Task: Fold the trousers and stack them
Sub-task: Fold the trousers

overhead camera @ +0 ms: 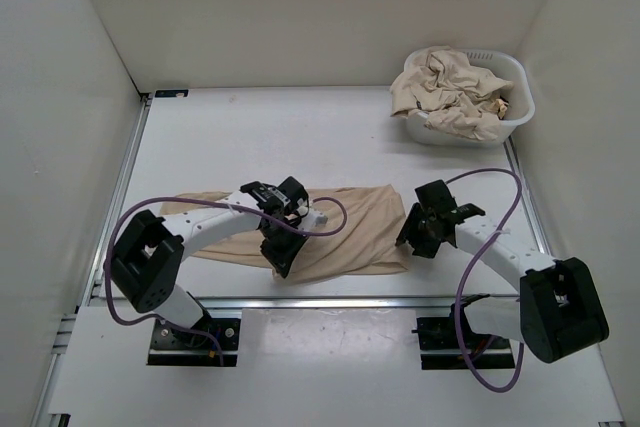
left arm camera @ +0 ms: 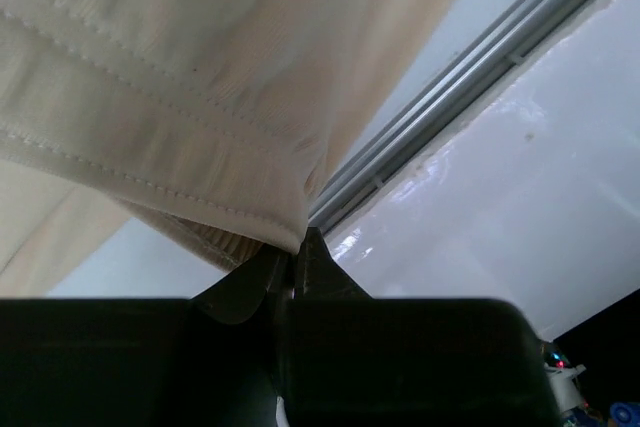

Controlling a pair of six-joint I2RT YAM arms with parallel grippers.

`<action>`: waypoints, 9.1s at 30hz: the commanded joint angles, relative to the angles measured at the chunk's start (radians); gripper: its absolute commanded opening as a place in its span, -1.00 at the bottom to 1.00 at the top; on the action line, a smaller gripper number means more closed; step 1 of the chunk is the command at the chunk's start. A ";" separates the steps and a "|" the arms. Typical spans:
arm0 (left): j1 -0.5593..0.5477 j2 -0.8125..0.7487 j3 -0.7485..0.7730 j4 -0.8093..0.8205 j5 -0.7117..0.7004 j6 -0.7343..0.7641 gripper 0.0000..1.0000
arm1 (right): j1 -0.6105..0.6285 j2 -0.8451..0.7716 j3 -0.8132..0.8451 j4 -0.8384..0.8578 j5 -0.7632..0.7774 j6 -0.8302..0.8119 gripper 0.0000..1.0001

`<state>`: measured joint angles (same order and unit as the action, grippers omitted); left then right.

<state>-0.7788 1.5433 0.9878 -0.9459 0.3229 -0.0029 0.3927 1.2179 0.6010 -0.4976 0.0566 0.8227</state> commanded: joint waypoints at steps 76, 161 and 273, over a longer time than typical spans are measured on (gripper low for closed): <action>0.400 0.347 0.397 0.110 -0.124 0.003 0.22 | -0.092 0.359 0.063 0.208 -0.271 -0.171 -1.00; 0.650 0.502 0.316 0.036 0.074 0.003 -0.72 | 0.578 0.747 1.378 -0.688 0.235 0.067 -1.00; 0.536 0.518 0.540 -0.178 0.059 0.003 -0.36 | 0.149 0.384 0.318 -0.122 -0.399 -0.421 0.00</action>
<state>-0.2386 2.1181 1.5429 -1.1156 0.3531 -0.0109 0.5392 1.6238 0.9310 -0.6807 -0.3008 0.3786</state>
